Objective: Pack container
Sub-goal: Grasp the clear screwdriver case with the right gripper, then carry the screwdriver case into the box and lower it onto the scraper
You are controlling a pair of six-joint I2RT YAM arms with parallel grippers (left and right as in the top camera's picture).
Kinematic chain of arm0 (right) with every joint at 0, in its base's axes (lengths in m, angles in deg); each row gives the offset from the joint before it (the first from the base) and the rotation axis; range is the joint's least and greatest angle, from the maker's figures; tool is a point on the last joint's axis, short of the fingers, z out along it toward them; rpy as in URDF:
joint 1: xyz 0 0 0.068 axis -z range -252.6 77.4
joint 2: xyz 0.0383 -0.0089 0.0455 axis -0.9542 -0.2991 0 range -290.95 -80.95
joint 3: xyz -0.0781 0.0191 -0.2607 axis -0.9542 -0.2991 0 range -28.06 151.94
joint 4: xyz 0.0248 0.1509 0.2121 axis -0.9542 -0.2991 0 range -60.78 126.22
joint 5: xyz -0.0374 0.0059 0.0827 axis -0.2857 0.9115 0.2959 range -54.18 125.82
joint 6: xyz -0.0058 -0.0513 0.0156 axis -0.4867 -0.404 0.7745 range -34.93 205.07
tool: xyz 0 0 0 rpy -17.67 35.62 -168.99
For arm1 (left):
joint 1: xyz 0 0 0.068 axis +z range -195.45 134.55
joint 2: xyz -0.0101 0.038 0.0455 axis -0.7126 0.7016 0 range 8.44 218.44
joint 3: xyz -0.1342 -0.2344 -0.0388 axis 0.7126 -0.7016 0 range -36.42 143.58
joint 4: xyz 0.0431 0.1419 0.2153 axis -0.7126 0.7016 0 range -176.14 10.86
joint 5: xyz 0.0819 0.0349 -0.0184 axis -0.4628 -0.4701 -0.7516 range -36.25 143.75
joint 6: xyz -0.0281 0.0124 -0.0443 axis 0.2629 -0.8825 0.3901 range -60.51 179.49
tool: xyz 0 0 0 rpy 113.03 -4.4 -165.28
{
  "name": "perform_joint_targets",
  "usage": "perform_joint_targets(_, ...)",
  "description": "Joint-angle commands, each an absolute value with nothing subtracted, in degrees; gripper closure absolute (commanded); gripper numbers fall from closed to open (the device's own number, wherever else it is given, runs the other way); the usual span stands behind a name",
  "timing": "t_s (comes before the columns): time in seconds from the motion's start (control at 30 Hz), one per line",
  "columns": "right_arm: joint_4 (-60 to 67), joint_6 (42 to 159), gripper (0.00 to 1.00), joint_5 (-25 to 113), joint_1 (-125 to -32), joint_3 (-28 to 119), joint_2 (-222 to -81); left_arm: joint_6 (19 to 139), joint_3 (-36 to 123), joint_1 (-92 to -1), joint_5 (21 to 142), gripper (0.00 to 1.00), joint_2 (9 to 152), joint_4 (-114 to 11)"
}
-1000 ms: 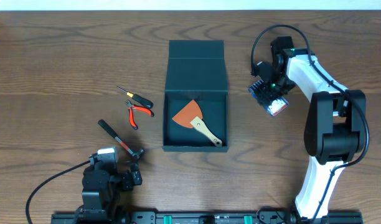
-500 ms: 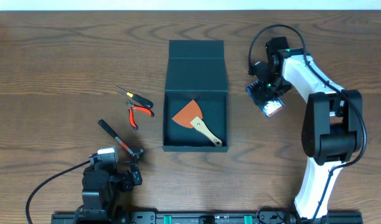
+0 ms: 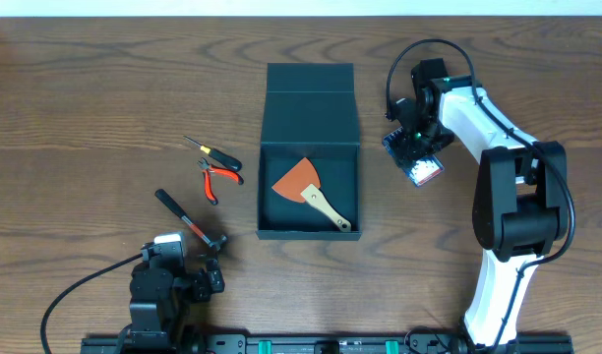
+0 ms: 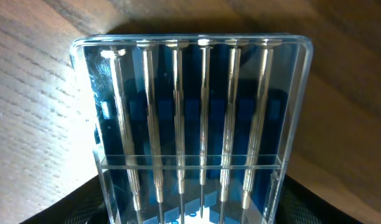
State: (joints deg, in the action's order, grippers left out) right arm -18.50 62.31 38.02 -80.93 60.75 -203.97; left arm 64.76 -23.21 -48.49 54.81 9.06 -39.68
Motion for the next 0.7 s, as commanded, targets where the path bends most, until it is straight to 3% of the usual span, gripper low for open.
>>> perform_joint_targets(0.0,-19.81,63.64,0.32,39.09,-81.48,63.99,-204.06,64.0,-24.89,-48.3,54.13,0.02,8.74,-37.21)
perform_joint_targets(0.67,-29.86,63.62,0.33,39.11,-83.16,77.56,-204.06,64.0,-24.89,-48.3,54.13,0.01,8.74,-37.21)
